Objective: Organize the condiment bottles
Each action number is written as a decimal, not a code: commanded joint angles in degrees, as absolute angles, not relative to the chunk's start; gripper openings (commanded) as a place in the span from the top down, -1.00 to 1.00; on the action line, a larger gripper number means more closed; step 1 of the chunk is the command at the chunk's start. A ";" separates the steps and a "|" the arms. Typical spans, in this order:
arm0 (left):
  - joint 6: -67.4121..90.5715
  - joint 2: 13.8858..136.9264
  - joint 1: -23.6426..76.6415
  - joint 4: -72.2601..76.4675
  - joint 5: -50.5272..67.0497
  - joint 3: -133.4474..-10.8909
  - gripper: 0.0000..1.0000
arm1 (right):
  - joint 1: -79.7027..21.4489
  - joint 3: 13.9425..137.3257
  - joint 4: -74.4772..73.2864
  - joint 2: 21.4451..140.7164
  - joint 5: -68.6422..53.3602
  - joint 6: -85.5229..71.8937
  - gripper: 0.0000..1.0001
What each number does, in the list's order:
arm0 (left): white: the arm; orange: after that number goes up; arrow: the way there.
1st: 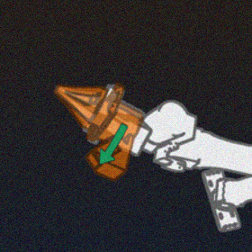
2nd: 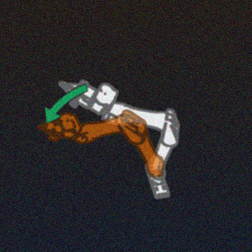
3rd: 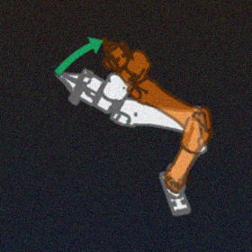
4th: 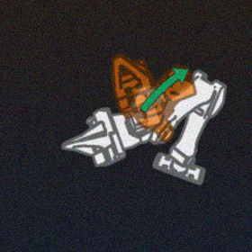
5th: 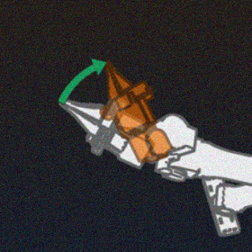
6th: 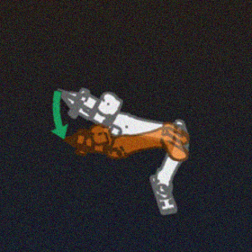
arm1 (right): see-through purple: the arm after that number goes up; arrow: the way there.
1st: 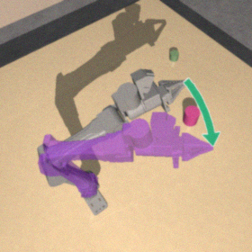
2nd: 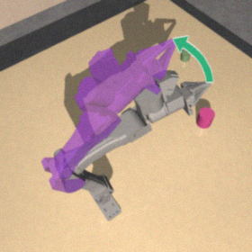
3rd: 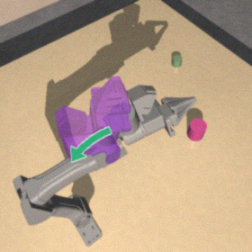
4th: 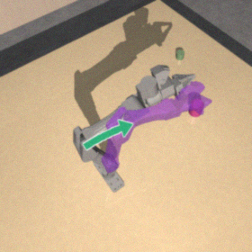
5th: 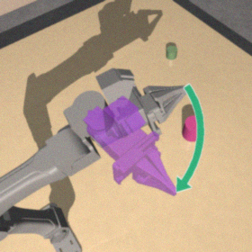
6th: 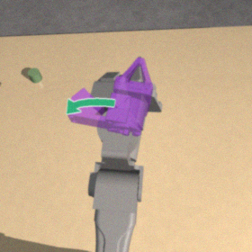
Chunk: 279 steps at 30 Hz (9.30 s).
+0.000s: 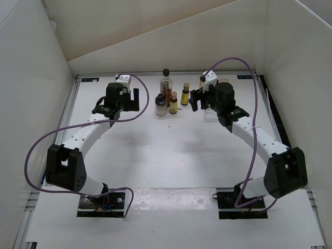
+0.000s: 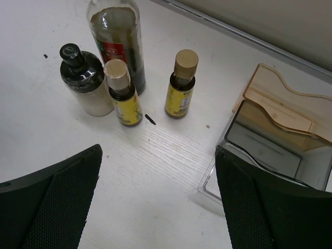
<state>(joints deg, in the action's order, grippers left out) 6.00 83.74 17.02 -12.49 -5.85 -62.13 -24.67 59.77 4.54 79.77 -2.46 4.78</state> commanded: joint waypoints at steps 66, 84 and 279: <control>0.53 95.36 11.60 -0.44 2.55 -67.77 -0.99 | -17.84 80.69 39.20 121.73 -24.43 1.23 -0.67; 0.97 95.62 11.51 1.23 2.81 -67.59 -0.99 | -18.81 76.56 42.54 121.55 -21.53 -1.14 -0.14; 3.34 96.32 8.26 5.36 6.24 -63.63 -0.99 | -26.37 54.65 58.62 104.85 -18.46 2.46 -0.55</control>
